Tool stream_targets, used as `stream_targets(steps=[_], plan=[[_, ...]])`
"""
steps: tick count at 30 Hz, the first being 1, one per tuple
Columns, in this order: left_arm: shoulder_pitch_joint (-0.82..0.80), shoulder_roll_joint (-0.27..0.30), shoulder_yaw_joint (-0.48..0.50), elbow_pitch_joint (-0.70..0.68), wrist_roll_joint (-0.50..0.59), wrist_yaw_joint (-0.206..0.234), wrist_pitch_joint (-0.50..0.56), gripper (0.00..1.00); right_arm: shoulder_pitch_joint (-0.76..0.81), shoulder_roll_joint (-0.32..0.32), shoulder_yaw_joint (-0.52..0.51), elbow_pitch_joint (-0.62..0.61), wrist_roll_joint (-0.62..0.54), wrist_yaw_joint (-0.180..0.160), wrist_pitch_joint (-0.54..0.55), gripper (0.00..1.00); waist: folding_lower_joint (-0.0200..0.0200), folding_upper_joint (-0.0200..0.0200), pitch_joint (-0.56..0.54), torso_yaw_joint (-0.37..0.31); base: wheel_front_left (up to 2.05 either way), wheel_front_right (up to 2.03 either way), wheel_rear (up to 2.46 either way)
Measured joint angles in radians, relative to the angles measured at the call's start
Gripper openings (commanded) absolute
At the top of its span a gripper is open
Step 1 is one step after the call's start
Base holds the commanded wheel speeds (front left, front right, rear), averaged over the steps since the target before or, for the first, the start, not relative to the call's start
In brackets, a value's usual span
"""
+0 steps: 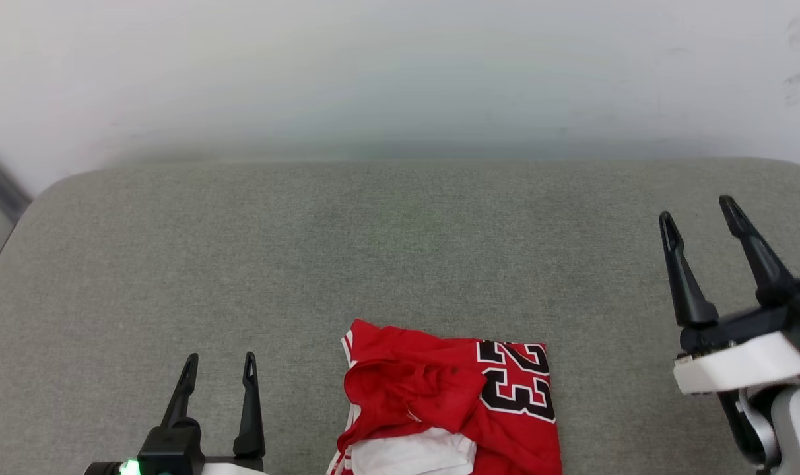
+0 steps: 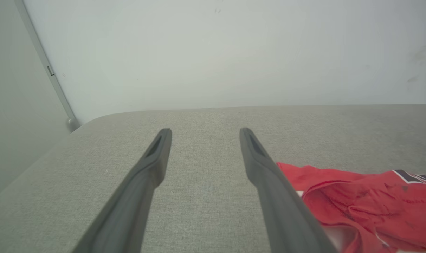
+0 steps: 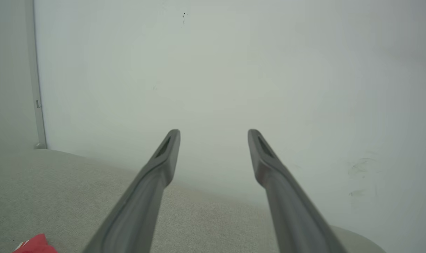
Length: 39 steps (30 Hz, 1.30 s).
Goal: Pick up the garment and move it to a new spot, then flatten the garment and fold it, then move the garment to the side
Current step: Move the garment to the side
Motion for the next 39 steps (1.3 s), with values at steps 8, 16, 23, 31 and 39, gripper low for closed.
stream_targets(steps=[8,16,23,31,39], plan=[[-0.02,0.0,-0.004,0.004,0.0,-0.005,0.0,1.0,-0.189,-0.169,0.22,0.031,0.177,0.0,0.385,1.0,0.0001,0.0,0.024,0.024,0.0,0.0,0.0],[-0.05,0.0,-0.018,0.007,0.001,-0.01,0.0,1.0,-0.237,-0.285,0.326,0.082,0.561,0.0,0.904,1.0,0.0001,0.0,0.057,0.047,0.0,0.0,0.0],[-0.102,0.0,-0.047,0.004,-0.003,-0.015,0.0,1.0,-0.155,-0.313,0.326,0.119,0.756,0.0,1.088,1.0,0.0001,0.0,0.104,0.084,0.0,0.0,0.0],[-0.148,0.0,-0.081,-0.007,-0.014,-0.009,0.0,1.0,-0.11,-0.231,0.356,0.179,0.789,0.0,1.054,1.0,0.0002,-0.0001,0.175,0.122,0.0,0.0,0.0],[-0.178,0.0,-0.086,-0.005,-0.019,-0.006,0.0,1.0,-0.13,-0.225,0.46,0.219,0.776,0.001,0.971,0.0,0.0001,0.0,0.236,0.156,0.0,0.0,0.0]])
